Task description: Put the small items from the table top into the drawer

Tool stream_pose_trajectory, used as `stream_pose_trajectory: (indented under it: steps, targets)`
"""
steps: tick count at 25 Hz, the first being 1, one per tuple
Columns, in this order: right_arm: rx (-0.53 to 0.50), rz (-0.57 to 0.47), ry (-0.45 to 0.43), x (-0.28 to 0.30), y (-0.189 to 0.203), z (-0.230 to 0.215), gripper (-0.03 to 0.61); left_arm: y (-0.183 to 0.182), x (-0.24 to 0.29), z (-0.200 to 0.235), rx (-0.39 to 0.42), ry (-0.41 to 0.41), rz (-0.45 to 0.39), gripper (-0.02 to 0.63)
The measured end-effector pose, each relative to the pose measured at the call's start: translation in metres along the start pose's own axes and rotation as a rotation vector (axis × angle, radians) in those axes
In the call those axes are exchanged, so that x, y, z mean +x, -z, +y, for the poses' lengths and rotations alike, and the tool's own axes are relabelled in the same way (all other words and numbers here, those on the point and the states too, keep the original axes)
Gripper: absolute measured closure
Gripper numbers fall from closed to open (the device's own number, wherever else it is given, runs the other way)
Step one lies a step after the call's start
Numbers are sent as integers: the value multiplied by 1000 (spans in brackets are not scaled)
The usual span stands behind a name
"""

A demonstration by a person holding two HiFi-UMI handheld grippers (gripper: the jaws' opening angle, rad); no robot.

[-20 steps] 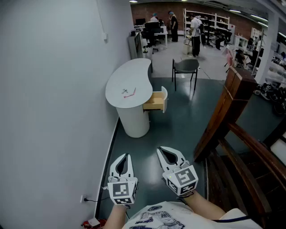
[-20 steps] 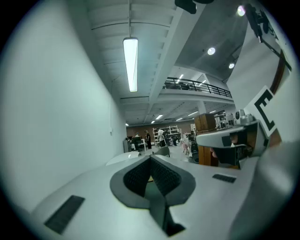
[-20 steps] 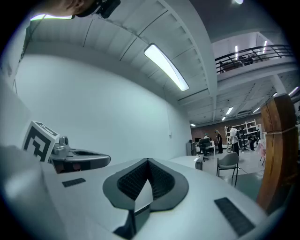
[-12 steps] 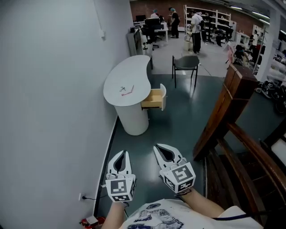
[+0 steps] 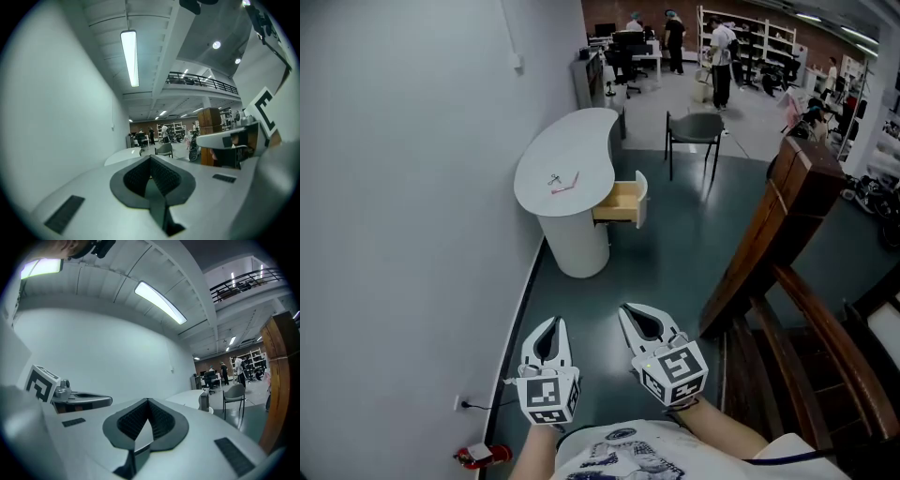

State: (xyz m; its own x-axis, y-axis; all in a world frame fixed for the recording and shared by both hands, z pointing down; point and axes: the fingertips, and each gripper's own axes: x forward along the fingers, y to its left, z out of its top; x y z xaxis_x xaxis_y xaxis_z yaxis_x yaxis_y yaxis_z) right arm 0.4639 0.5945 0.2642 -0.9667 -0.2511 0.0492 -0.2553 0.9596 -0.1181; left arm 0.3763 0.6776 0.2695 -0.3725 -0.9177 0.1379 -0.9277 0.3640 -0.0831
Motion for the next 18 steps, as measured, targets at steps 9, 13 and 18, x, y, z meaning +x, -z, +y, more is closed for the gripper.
stream_pose_trajectory:
  steps: [9,13,18]
  targets:
    - [18,-5,-22,16,0,-22,558,-5,27,-11,22,8,0,594]
    - [26,5,-1,37,6,-41,557,-3,58,-4,19,29,-2,594]
    - [28,20,40,82,7,-69,557,-7,115,14,23,83,-8,594]
